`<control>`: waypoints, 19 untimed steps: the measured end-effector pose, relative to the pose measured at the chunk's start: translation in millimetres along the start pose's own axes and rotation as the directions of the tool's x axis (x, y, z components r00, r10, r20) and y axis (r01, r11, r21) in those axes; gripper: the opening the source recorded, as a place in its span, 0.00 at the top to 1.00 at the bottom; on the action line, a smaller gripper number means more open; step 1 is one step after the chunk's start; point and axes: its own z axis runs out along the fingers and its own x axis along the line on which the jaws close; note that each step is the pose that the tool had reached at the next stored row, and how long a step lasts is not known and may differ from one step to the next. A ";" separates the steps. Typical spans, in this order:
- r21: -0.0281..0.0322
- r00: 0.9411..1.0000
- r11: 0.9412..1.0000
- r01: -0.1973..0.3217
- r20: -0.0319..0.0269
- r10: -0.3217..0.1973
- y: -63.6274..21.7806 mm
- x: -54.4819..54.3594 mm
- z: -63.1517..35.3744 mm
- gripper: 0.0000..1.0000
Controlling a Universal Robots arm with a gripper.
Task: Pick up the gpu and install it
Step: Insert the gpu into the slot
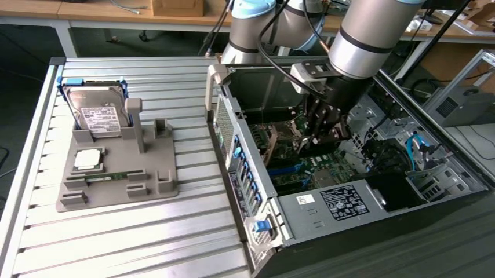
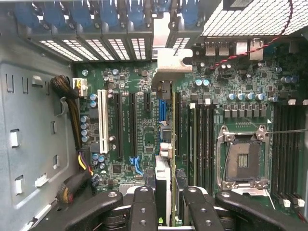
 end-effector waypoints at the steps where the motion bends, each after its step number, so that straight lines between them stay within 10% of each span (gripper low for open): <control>1: 0.000 1.000 1.000 0.000 0.000 0.000 0.5 0.1 0.2 0.73; 19: 0.000 1.000 1.000 0.000 -0.001 0.000 4.7 1.0 4.5 0.73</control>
